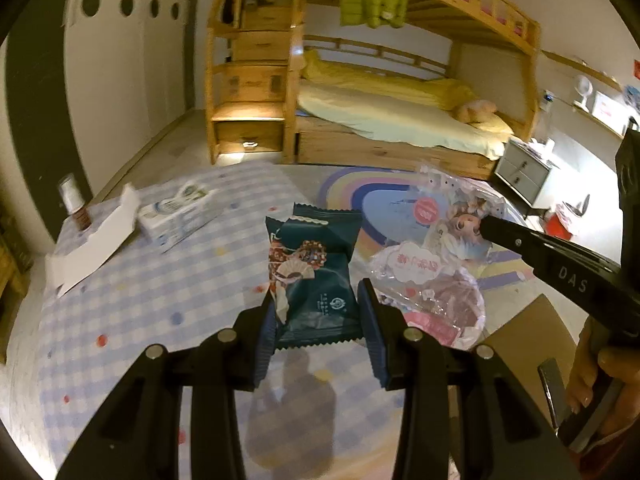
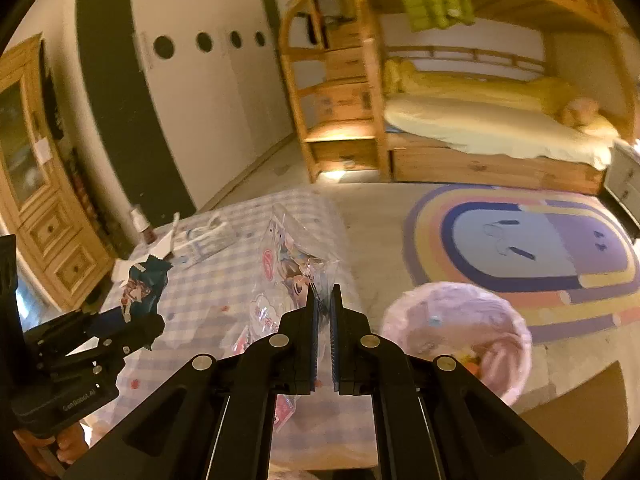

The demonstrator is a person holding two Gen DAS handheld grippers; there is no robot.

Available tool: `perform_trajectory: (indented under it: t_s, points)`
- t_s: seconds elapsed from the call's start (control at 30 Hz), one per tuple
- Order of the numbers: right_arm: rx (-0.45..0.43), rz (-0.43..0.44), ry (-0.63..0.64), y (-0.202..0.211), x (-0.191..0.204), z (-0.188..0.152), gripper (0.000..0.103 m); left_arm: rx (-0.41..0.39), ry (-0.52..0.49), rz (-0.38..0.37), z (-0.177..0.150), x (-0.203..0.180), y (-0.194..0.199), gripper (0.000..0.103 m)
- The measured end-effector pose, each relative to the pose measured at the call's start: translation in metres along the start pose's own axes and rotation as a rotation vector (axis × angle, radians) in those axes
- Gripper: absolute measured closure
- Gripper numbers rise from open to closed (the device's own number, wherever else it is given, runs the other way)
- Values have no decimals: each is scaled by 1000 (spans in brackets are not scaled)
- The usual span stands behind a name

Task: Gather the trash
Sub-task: 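Carry the plastic bag with the right gripper into the bin while the left carries the packet, then open the left gripper over the bin to drop the snack packet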

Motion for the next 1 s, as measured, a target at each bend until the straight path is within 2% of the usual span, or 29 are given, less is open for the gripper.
perform_trajectory:
  t_s: [0.2,0.4,0.6,0.63,0.7,1.0]
  points:
    - [-4,-100,-60,0,-51,-5,98,29,-54,-67,9,-40,-35,65]
    - [17,-222,-121,-18,-108,-6,94,61,-117,-125,16,-77,-69,65]
    - [58,-271,-158,-45,-141,-10,92,91,-141,-155,19,-91,-95,65]
    - [71,-268,-163,-50,-146,-12,88,95,-143,-158,19,-92,-100,65]
    - [83,-271,-165,-56,-151,-14,57,105,-147,-163,19,-95,-105,65]
    - [81,-255,-210,-54,-165,-18,52,158,-164,-191,17,-114,-139,64]
Point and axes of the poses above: each gripper's, at about its wrist camera, not at the fingertips, and y roughly against the way its jaws point, x to its left, z to its top, the point moved 7 cm from there along -y, roughly the way its jaws point, and after that the axes turned 9 degrees about -z, right-handed, at the moved point
